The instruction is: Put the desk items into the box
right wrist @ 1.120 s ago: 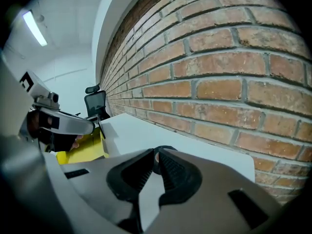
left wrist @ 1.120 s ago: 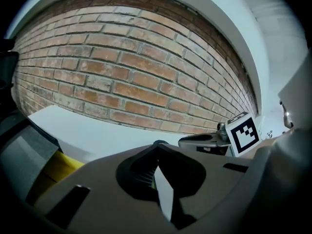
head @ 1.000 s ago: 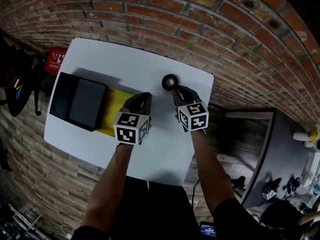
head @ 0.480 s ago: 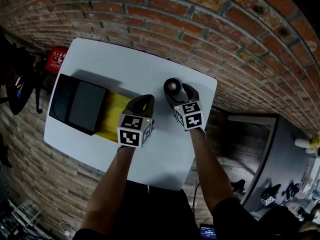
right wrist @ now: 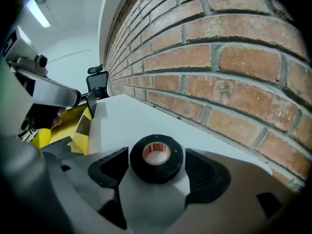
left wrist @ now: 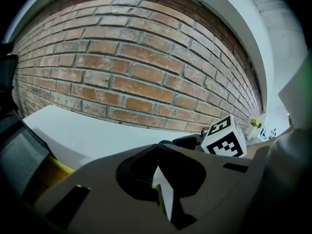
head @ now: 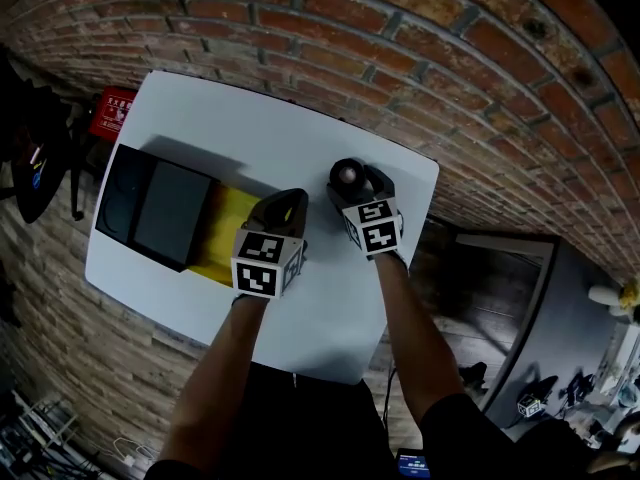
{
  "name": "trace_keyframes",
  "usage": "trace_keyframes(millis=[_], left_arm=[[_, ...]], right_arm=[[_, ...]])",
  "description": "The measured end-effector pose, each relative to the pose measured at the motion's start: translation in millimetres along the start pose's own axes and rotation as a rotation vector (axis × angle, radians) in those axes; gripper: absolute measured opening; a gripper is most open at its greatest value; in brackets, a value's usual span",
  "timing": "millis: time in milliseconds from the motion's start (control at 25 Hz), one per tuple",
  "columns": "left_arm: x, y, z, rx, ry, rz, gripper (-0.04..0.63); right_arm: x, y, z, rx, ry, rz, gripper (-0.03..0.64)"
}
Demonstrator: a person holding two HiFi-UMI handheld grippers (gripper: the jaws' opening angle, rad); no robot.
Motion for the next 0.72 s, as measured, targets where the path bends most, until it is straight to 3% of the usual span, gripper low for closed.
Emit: trace_keyframes(millis=[360, 720], left_arm=[[2.2, 2.3, 1.2, -0.012, 0.002, 0.009, 0.011], [3.0, 12.8, 5.6, -0.024, 0.002, -0.004, 0.011]], right_arm=[[-1.2, -2.8, 0.9, 0.028, 0.015, 0.031, 0.344], [-8.2, 8.6, 5.6, 0.023, 0.007, -0.001, 0.336]])
Point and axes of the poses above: the fingertips, and each gripper's own axes: y backward along the fingers, z to its left, x out of its underside, the point moved 10 cm from there along y, backward along the fingers, and after that the axes turned 2 degrees about x, right-handed, at the moved point
